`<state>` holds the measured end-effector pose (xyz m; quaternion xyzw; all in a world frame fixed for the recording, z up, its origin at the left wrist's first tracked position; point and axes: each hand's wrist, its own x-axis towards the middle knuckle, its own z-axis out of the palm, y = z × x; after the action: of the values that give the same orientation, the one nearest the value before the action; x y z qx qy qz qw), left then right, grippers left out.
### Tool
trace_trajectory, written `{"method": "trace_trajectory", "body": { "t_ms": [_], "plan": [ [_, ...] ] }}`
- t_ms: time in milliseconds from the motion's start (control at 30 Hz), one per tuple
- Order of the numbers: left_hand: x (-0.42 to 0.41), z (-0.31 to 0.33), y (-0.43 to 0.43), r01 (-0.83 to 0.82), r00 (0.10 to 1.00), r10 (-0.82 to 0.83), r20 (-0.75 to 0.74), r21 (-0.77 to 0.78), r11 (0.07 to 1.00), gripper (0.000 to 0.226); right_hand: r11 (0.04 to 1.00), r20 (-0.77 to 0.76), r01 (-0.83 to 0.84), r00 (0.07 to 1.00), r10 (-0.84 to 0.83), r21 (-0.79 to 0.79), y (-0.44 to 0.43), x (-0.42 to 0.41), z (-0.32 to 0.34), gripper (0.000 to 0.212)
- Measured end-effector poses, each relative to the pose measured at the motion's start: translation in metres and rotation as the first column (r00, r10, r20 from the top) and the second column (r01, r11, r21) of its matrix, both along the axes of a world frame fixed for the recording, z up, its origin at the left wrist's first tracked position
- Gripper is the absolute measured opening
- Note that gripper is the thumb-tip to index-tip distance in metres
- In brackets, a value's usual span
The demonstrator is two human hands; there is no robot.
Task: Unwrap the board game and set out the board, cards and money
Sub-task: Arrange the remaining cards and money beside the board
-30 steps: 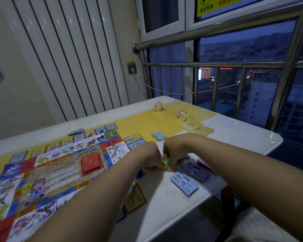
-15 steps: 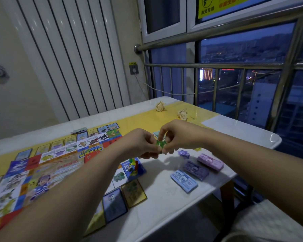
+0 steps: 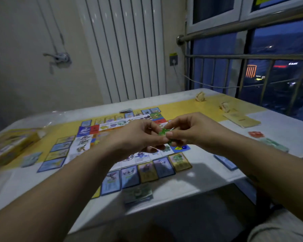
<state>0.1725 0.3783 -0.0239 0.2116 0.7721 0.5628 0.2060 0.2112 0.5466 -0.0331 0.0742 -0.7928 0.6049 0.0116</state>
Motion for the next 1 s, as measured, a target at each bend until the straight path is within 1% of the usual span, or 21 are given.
{"method": "trace_trajectory", "body": {
  "t_ms": [67, 133, 200, 233, 267, 300, 367, 467, 600, 733, 833, 933, 1000],
  "plan": [
    [0.013, -0.009, -0.017, -0.049, 0.992, 0.029, 0.124, 0.167, 0.985, 0.022, 1.0, -0.044, -0.003, 0.999, 0.004, 0.025, -0.016, 0.003, 0.001, 0.012],
    [0.028, -0.019, -0.03, -0.109, 0.949, -0.017, 0.316, 0.375, 0.921, 0.035, 0.996, -0.089, -0.025, 0.995, 0.032, 0.081, -0.032, 0.005, 0.002, 0.01],
    [0.043, -0.026, -0.038, -0.233, 0.862, -0.104, 0.497, 0.569, 0.788, 0.037, 0.989, -0.091, -0.067, 0.993, 0.08, 0.132, -0.049, 0.006, 0.001, 0.01],
    [0.049, -0.028, -0.04, -0.312, 0.813, -0.145, 0.564, 0.632, 0.709, 0.035, 0.98, -0.093, -0.083, 0.991, 0.101, 0.179, -0.058, 0.007, -0.001, 0.011],
    [0.054, -0.03, -0.042, -0.381, 0.776, -0.169, 0.608, 0.665, 0.643, 0.035, 0.966, -0.102, -0.093, 0.987, 0.121, 0.241, -0.066, 0.008, -0.002, 0.011],
    [0.058, -0.032, -0.044, -0.436, 0.753, -0.17, 0.636, 0.675, 0.596, 0.034, 0.949, -0.116, -0.102, 0.983, 0.142, 0.297, -0.073, 0.008, -0.005, 0.01],
    [0.062, -0.035, -0.049, -0.525, 0.723, -0.12, 0.681, 0.653, 0.546, 0.031, 0.916, -0.146, -0.111, 0.973, 0.179, 0.384, -0.086, 0.007, -0.01, 0.009],
    [0.059, -0.037, -0.059, -0.578, 0.703, -0.047, 0.709, 0.609, 0.543, 0.029, 0.887, -0.162, -0.093, 0.969, 0.184, 0.452, -0.095, 0.002, -0.014, 0.012],
    [0.055, -0.04, -0.066, -0.586, 0.73, 0.049, 0.682, 0.586, 0.56, 0.024, 0.926, -0.104, -0.089, 0.985, 0.136, 0.368, -0.1, -0.007, -0.016, 0.014],
    [0.053, -0.042, -0.07, -0.591, 0.744, 0.131, 0.656, 0.553, 0.588, 0.022, 0.927, -0.045, -0.117, 0.989, 0.142, 0.355, -0.103, -0.013, -0.014, 0.011],
    [0.053, -0.044, -0.073, -0.606, 0.736, 0.187, 0.651, 0.51, 0.61, 0.017, 0.925, -0.006, -0.154, 0.986, 0.166, 0.348, -0.103, -0.014, -0.015, 0.011],
    [0.054, -0.046, -0.077, -0.612, 0.713, 0.184, 0.676, 0.472, 0.634, 0.015, 0.913, 0.053, -0.189, 0.982, 0.182, 0.362, -0.101, -0.014, -0.017, 0.01],
    [0.054, -0.048, -0.079, -0.581, 0.732, 0.17, 0.66, 0.475, 0.661, 0.016, 0.917, 0.09, -0.2, 0.98, 0.18, 0.346, -0.1, -0.014, -0.018, 0.01]
  ]
}}
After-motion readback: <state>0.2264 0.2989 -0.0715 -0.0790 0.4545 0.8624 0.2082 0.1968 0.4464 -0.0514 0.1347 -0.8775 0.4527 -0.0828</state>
